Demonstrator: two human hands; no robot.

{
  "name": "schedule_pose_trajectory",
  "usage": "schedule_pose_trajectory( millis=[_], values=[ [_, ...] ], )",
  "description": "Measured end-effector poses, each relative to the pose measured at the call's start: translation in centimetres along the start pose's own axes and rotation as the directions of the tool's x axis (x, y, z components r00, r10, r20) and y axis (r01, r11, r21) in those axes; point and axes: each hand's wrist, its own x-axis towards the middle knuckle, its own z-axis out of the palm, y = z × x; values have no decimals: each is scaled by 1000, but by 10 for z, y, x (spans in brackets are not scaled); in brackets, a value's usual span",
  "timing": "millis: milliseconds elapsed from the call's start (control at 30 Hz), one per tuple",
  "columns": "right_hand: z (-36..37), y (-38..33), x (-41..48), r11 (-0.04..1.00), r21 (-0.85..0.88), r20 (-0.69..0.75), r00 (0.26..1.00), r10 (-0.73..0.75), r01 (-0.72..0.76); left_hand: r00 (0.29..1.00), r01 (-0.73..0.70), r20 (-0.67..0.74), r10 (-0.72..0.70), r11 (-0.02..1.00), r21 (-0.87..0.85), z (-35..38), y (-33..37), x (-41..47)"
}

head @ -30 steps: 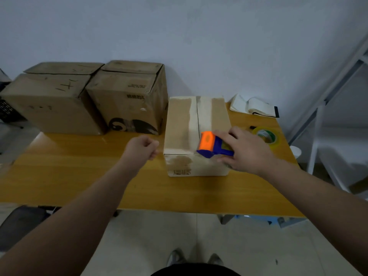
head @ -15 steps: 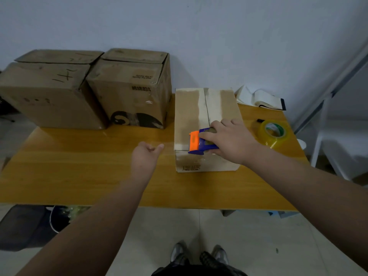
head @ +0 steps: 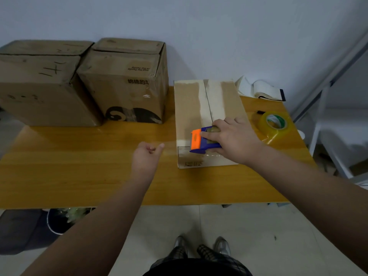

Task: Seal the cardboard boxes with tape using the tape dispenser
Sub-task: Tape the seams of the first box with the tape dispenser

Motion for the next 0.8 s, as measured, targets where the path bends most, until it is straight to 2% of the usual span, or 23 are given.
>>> schedule_pose_trajectory(
  millis=[167,300,367,667,800],
  values=[
    [5,-3,1,1000,-1,20,1000,15,-15,995,79,63,-79,997,11,11,-8,5],
    [7,-3,1,1000,0,21,1000,16,-16,955,259,169,-243,963,-77,24,-8,10],
    [7,-4,0,1000,-3,17,1000,16,-16,940,305,187,-286,949,-78,30,-8,11],
    [7,-3,1,1000,1,16,1000,12,-12,926,262,262,-273,962,74,41,3,11],
    [7,-3,1,1000,9,13,1000,8,-8,861,364,340,-379,925,110,43,6,7]
  ],
)
